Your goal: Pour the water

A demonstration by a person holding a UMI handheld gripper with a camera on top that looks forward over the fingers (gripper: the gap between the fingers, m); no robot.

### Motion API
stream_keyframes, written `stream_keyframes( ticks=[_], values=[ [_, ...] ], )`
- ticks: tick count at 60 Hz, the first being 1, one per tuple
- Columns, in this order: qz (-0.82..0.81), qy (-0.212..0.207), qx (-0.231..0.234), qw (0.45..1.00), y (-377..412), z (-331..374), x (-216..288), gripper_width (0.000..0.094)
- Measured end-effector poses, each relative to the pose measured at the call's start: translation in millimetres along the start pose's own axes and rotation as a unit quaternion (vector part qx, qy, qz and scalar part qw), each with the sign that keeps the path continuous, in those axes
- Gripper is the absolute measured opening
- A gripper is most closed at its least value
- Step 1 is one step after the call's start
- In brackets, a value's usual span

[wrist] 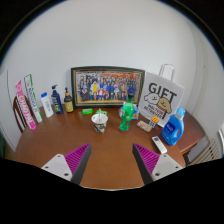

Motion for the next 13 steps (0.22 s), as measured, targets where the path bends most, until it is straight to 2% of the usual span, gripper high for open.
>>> stream_keyframes(
  ticks=[13],
  values=[
    [-0.007, 0.012, -0.002, 1.0, 0, 5, -9, 0.0854]
  ],
)
Point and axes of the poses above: the point between the fingertips, and its own axes, seen from behind it with the camera up: y to the left, x up, z backward, against the way the camera looks, the point moved 1 cm from there along z, backward, against the way the camera looks, and after that the axes turned 6 degrees about -x, right-handed, at the moved point
